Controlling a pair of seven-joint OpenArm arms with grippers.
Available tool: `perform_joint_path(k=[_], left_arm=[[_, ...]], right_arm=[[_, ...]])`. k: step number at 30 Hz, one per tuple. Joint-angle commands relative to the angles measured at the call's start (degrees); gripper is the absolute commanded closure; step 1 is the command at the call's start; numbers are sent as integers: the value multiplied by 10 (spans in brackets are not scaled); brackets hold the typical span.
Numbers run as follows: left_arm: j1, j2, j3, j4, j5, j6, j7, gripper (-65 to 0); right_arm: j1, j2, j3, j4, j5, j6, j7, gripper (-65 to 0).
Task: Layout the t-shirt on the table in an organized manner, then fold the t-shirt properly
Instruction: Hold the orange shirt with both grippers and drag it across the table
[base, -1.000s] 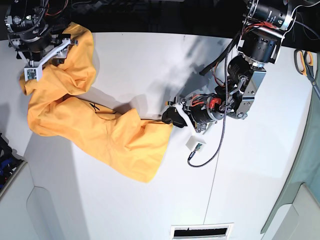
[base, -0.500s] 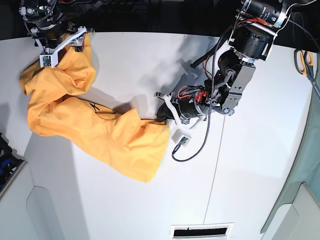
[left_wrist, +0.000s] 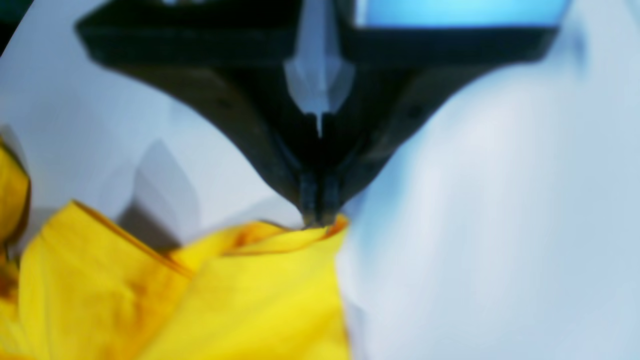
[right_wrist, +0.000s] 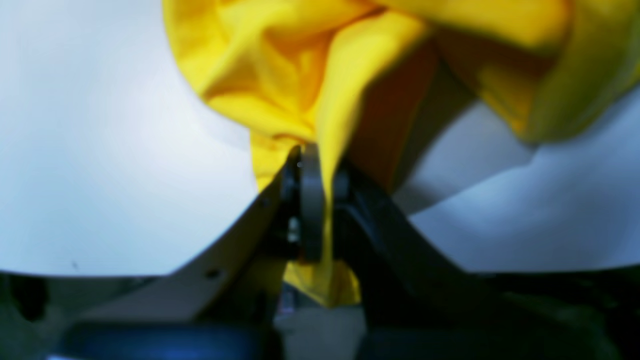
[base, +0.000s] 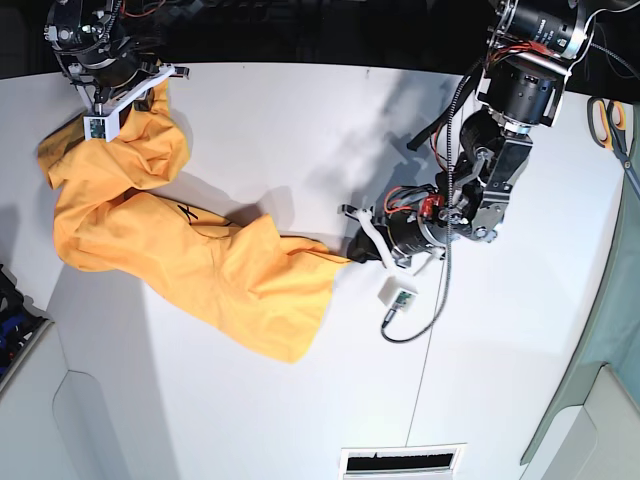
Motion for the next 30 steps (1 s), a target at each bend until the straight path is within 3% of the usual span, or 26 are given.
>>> perform_joint_path(k=[1, 8, 13, 16, 17, 19, 21, 27, 30], left_arm=[[-14, -7, -12, 19, -12, -5, -9, 0], [-18, -57, -30, 94, -50, -22, 16, 0], [-12, -62, -28, 102, -105, -73, 54, 0], [-1, -50, -16, 97, -98, -73, 39, -298], [1, -44, -12, 91, -90, -73, 29, -355], [2, -30, -2, 68, -68, -73, 17, -363], [2, -15, 8, 39, -44, -73, 3, -363], [0, 13, 35, -23, 13, -67, -56, -362], [-3, 18, 36, -23, 13, -14, -71, -335]], right_arm=[[1, 6, 2, 13, -7, 8, 2, 0], [39, 54, 4, 25, -21, 6, -6, 0], [42, 58, 4, 25, 1, 6, -31, 0], [43, 55, 4, 25, 23, 6, -38, 0], [42, 53, 4, 25, 23, 6, -38, -8], [42, 53, 4, 25, 27, 6, -38, -114], [42, 53, 4, 25, 26, 6, -41, -180], [42, 53, 4, 25, 35, 6, -45, -185], [42, 53, 4, 25, 35, 6, -49, -185]])
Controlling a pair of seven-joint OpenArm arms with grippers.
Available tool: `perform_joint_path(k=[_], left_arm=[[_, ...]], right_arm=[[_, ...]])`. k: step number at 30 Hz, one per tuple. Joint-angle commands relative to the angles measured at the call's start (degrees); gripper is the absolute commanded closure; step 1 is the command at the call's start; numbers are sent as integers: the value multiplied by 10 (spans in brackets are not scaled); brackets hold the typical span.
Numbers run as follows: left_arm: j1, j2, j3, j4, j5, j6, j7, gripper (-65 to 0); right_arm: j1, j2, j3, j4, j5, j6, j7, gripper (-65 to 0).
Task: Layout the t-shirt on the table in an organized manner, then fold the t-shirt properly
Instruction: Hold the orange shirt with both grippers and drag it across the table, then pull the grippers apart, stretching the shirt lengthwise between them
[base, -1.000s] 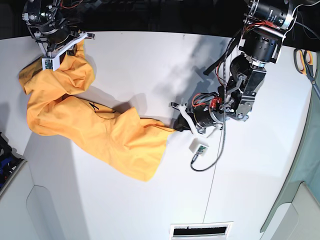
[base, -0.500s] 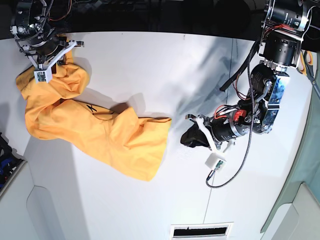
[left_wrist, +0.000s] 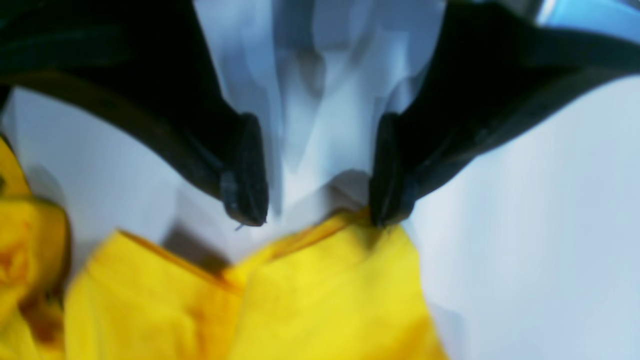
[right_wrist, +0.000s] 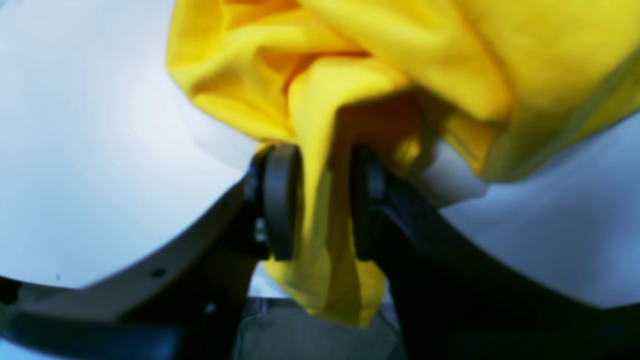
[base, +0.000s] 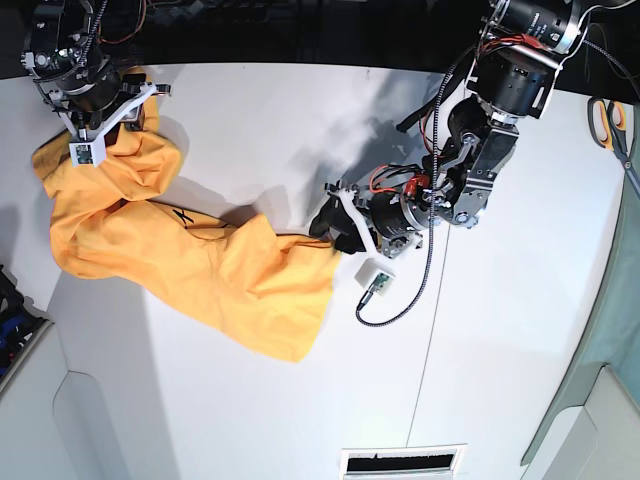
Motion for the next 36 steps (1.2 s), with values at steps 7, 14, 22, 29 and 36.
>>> perform_joint_path(k=[7, 14, 22, 29, 36], left_arm=[[-17, 11, -2, 7, 9, 22, -17, -146], [-31, 12, -2, 7, 9, 22, -17, -148], [-49, 12, -2, 7, 9, 22, -17, 0], [-53, -9, -2, 56, -24, -1, -11, 0], [-50, -83, -4, 174, -63, -10, 12, 0]], right_arm=[[-5, 4, 2, 10, 4, -2, 5, -185], [-6, 4, 2, 10, 4, -2, 5, -185], [-5, 4, 2, 10, 4, -2, 5, -185], [-5, 5, 2, 10, 3, -2, 7, -185], [-2, 5, 2, 10, -17, -2, 16, -185]])
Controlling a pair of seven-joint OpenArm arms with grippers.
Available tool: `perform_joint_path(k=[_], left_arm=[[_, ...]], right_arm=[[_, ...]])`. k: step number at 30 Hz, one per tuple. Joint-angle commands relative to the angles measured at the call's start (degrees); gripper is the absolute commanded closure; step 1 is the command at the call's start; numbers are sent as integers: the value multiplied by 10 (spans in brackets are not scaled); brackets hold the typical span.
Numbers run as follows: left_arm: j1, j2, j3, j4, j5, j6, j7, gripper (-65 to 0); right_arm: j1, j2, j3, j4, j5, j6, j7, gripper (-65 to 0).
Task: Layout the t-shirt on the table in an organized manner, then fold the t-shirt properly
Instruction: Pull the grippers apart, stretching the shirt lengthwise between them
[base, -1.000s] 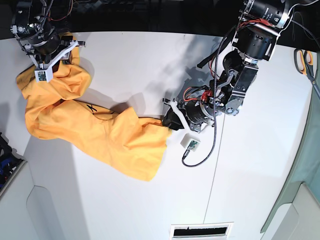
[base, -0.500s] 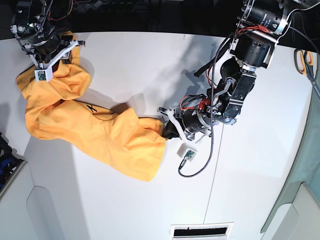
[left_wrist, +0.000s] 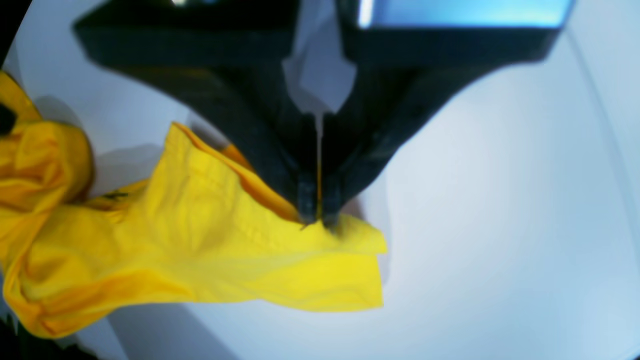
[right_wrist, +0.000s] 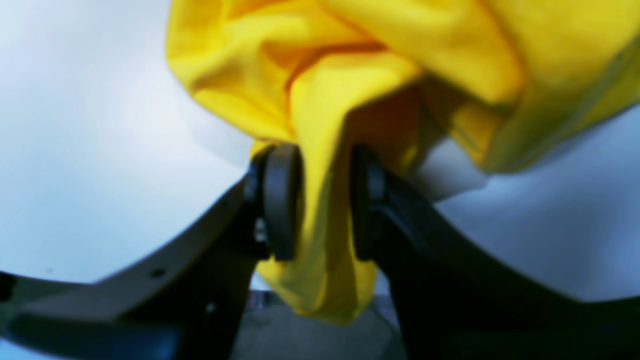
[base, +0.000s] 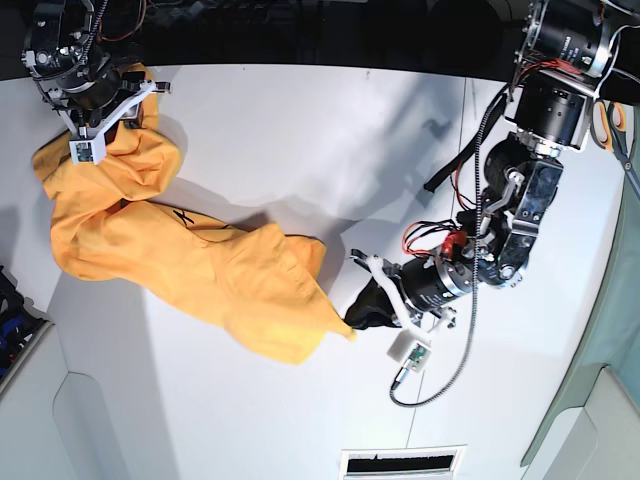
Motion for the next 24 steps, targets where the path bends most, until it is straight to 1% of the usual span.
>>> perform_joint_path(k=[1, 4, 6, 7, 10, 11, 14, 18, 21, 24], left_arm=[[-13, -12, -4, 25, -13, -4, -10, 0], [-13, -44, -18, 65, -34, -4, 0, 0], [-13, -64, -38, 84, -54, -13, 10, 0], [-13, -74, -51, 90, -68, -20, 19, 0], [-13, -99, -94, 96, -115, -50, 47, 0], [-12, -106, -108, 96, -129, -55, 56, 0], [-9, -122, -136, 96, -149, -59, 71, 0], [0, -133, -139, 96, -153, -63, 72, 0], [8, -134, -139, 96, -153, -64, 73, 0], [18, -135, -139, 96, -153, -64, 73, 0]], right_arm=[[4, 5, 3, 10, -4, -2, 15, -185], [10, 11, 3, 10, -8, -2, 15, -185], [15, 16, 4, 10, -7, -2, 17, -192], [19, 17, 6, 10, -7, -4, 17, -223], [32, 17, 17, 12, -7, -6, 15, -358], [34, 17, 19, 17, -6, -6, 15, -378], [39, 17, 22, 43, 2, -6, 15, -380], [40, 17, 22, 82, 12, -6, 16, -380], [52, 17, 22, 92, 12, -23, 28, -380], [89, 16, 23, 88, 10, -37, 31, -380]])
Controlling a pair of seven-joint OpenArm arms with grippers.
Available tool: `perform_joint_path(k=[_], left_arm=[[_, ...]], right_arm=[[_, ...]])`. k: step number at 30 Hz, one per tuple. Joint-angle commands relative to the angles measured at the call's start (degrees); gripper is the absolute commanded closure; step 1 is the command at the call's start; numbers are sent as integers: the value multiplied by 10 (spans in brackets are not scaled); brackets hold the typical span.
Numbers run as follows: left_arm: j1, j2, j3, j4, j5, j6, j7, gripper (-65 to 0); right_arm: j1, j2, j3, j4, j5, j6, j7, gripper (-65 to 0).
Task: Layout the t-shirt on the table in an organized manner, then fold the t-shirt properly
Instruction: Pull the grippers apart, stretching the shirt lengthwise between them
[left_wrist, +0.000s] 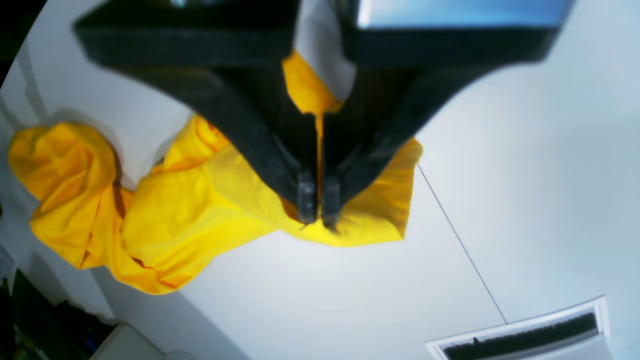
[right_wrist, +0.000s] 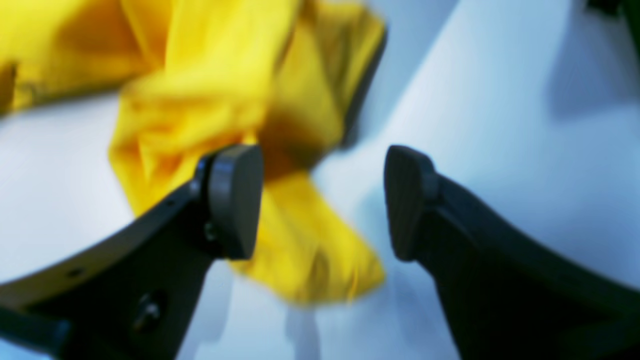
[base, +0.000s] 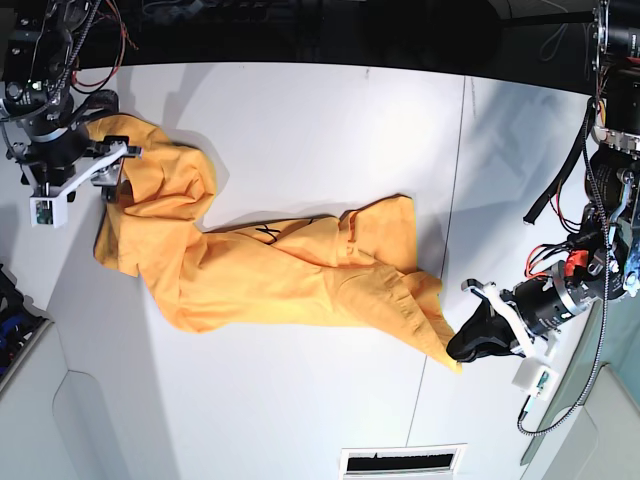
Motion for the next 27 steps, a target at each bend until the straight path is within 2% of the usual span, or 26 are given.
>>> perform_joint_path(k=[1, 7, 11, 12, 14, 17, 20, 27], left_arm=[[-10, -8, -5, 9, -10, -4, -14, 0], [0, -9, -5, 9, -9, -6, -15, 0], [0, -9, -5, 9, -3, -6, -15, 0], [0, -8, -5, 9, 0, -6, -15, 0], [1, -9, -5, 9, 5, -6, -14, 0], [0, -9, -5, 9, 8, -6, -14, 0], [0, -10, -5, 9, 8, -6, -15, 0], [0, -32, -23, 9, 18, -6, -16, 0]], right_arm=[[23, 3, 3, 4, -1, -4, 17, -380], [127, 3, 3, -94, 0, -9, 20, -380], [183, 3, 3, -203, 8, 16, 22, -374], [191, 3, 3, -226, 17, 28, 24, -352], [201, 3, 3, -254, 29, 50, 29, -247], [210, 3, 3, -263, 41, 60, 31, -1], [221, 3, 3, -262, 43, 71, 35, 0], [259, 3, 3, -262, 43, 70, 29, 0]])
